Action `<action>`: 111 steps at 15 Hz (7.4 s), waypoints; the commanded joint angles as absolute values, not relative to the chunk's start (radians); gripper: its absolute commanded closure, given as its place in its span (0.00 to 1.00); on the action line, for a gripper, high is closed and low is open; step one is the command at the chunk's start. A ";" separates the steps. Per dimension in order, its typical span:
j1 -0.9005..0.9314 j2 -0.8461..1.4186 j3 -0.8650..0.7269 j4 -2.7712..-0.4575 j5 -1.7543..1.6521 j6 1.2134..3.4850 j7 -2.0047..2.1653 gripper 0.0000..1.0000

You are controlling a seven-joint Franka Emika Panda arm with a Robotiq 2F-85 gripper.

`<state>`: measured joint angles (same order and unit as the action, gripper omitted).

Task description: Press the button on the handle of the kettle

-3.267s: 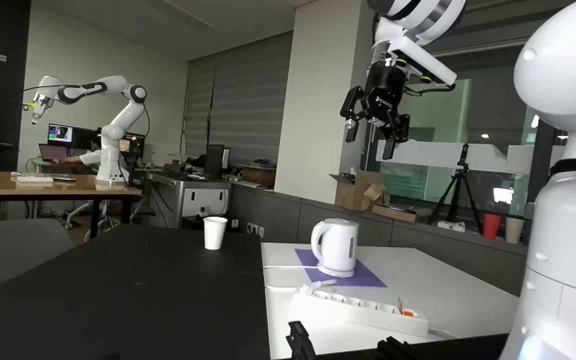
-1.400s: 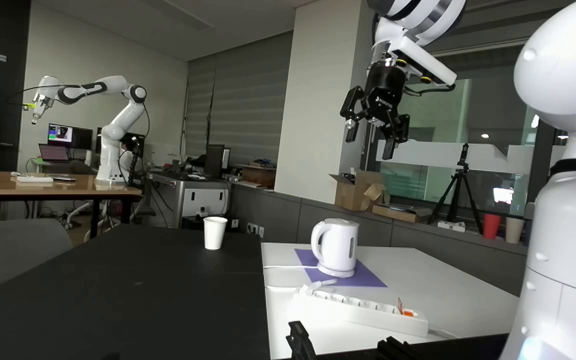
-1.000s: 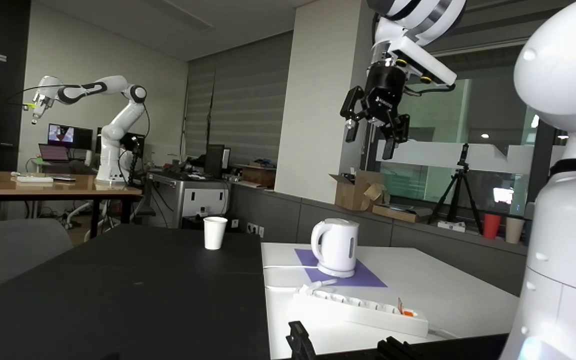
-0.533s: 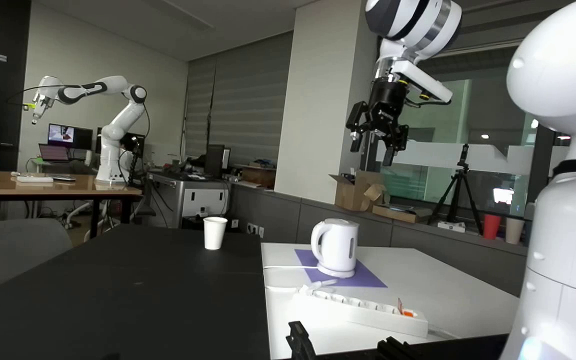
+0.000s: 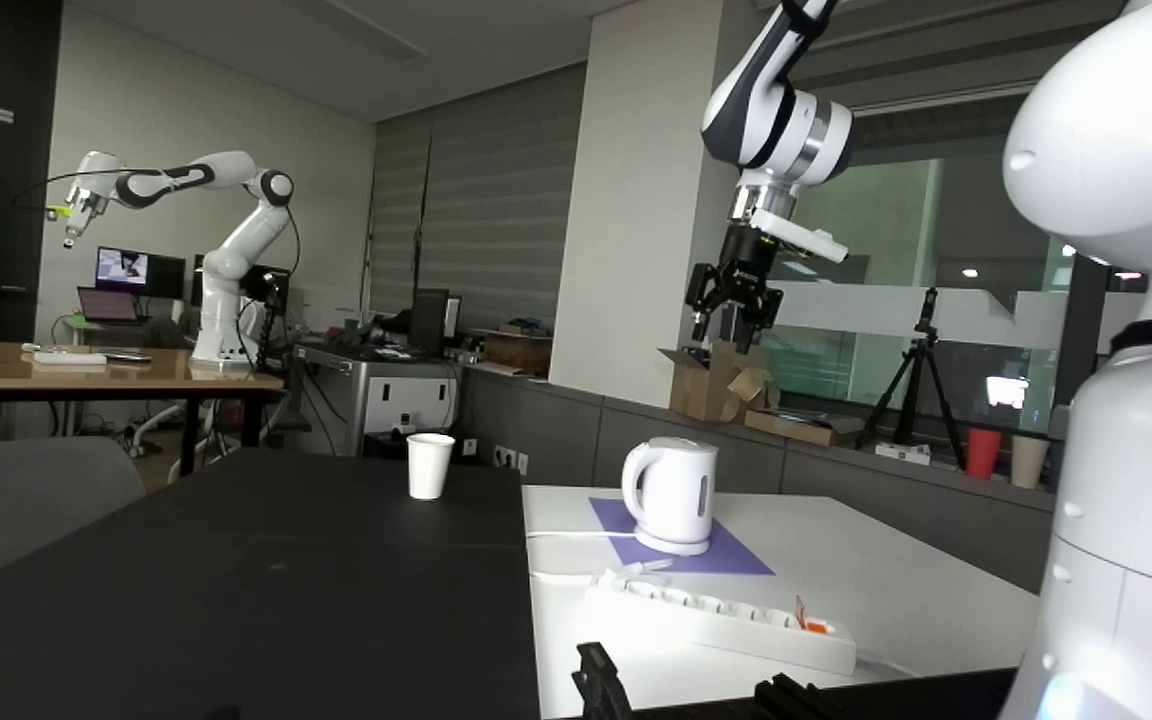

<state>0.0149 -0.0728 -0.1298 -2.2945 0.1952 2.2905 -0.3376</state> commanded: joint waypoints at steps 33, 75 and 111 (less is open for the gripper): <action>-0.015 0.416 -0.039 -1.759 -0.010 2.426 -0.125 1.00; 0.042 0.653 -0.014 -1.577 -0.172 2.188 -0.124 1.00; 0.031 0.652 -0.001 -1.506 -0.150 2.282 -0.137 1.00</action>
